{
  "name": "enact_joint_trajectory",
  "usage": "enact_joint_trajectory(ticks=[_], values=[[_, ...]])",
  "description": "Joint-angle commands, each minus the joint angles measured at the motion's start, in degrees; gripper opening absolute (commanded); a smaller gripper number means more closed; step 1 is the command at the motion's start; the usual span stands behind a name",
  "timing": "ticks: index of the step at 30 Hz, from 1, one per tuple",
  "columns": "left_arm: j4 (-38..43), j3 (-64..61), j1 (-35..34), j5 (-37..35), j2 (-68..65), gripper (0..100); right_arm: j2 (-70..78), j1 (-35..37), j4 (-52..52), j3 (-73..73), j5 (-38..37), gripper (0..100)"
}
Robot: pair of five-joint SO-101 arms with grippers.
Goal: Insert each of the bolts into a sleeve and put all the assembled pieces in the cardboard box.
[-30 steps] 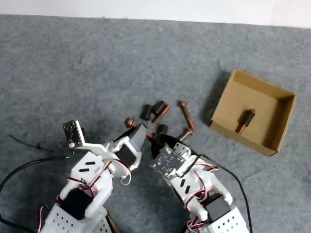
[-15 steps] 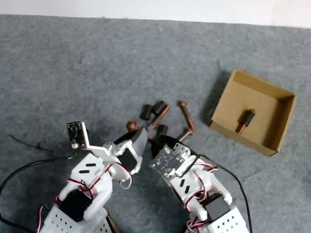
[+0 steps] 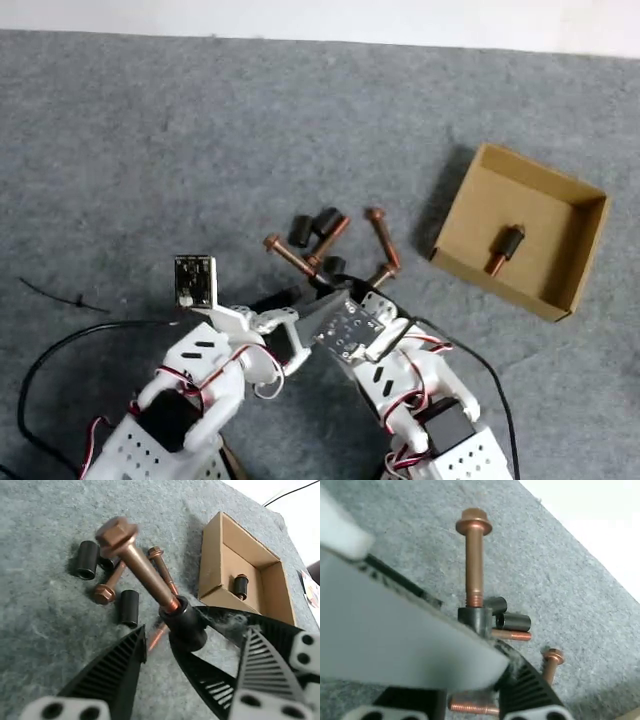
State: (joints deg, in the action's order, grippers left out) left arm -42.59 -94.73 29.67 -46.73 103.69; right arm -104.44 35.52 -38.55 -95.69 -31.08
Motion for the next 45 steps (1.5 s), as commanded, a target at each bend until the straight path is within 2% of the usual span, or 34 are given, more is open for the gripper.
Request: enact_joint_trajectory(ticks=[1,14,19,23,38,45], values=[[2.2,3.6,-6.6,-4.6,0.9,29,-0.9,-0.1,1.0,-8.2,-0.4,0.5],[3.4,3.7,-8.0,-4.9,0.9,29,-0.9,-0.1,1.0,-8.2,-0.4,0.5],[9.9,2.6,-7.2,-7.9,0.9,29,-0.9,0.0,1.0,-8.2,-0.4,0.5],[14.0,-0.7,-3.0,-5.3,0.7,29,-0.9,-0.3,1.0,-8.2,-0.3,0.5],[13.5,0.0,-0.8,-1.8,0.8,29,-0.9,-0.4,1.0,-8.2,-0.4,0.5],[3.1,3.7,-0.7,-2.0,0.9,29,-0.9,-0.4,1.0,-8.2,-0.4,0.5]])
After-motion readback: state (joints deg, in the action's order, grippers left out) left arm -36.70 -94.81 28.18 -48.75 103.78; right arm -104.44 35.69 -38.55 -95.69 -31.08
